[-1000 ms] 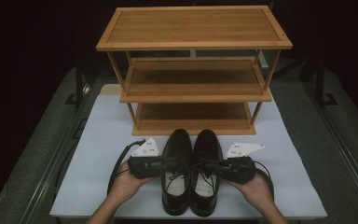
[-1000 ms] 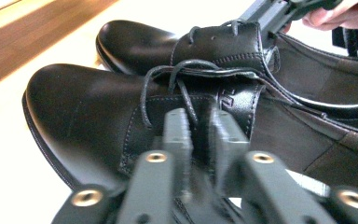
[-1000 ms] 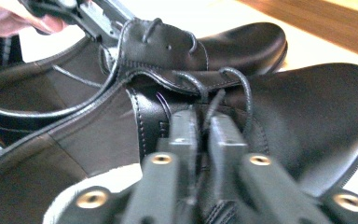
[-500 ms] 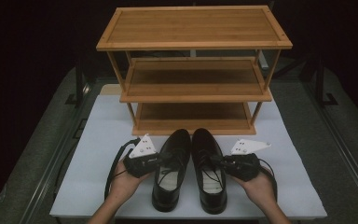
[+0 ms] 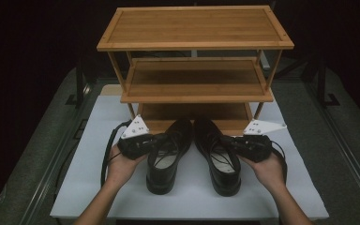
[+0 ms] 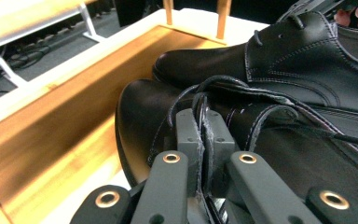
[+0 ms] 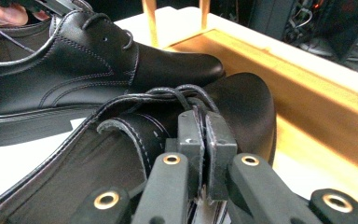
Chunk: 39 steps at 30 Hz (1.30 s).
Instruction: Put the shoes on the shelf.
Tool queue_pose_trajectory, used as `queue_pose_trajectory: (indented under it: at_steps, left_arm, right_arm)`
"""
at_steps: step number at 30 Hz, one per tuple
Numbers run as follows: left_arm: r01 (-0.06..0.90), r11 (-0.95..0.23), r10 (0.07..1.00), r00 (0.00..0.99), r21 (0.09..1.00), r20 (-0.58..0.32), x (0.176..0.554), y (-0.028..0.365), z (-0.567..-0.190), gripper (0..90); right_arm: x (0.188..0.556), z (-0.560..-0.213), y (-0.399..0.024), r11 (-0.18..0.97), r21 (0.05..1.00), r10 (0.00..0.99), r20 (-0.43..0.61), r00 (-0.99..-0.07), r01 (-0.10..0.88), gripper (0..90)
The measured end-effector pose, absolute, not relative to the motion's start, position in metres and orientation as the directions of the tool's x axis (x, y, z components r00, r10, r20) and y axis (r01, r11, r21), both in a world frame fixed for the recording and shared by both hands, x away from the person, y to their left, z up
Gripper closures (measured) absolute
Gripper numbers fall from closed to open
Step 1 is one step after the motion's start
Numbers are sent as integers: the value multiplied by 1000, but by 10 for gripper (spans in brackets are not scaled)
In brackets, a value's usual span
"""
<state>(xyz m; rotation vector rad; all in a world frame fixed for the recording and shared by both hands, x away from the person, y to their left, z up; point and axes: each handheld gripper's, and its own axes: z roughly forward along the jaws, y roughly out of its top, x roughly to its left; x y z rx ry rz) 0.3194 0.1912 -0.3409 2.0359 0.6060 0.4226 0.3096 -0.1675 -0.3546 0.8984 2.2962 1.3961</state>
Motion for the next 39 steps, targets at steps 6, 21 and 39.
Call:
queue_pose_trajectory:
  at_steps: [6,21,39]
  left_arm:
    - [253,-429,606,793,867,69,347,185,-346,875]
    - [256,-412,702,702,874,125,406,160,-377,875]
    - [242,-399,725,673,884,143,419,148,-392,866]
  right_arm:
    - [336,-353,-167,323,880,669,48,-742,348,868]
    - [402,-376,-148,307,881,756,4,-654,360,868]
    - [420,-393,-134,299,879,797,-16,-604,371,864]
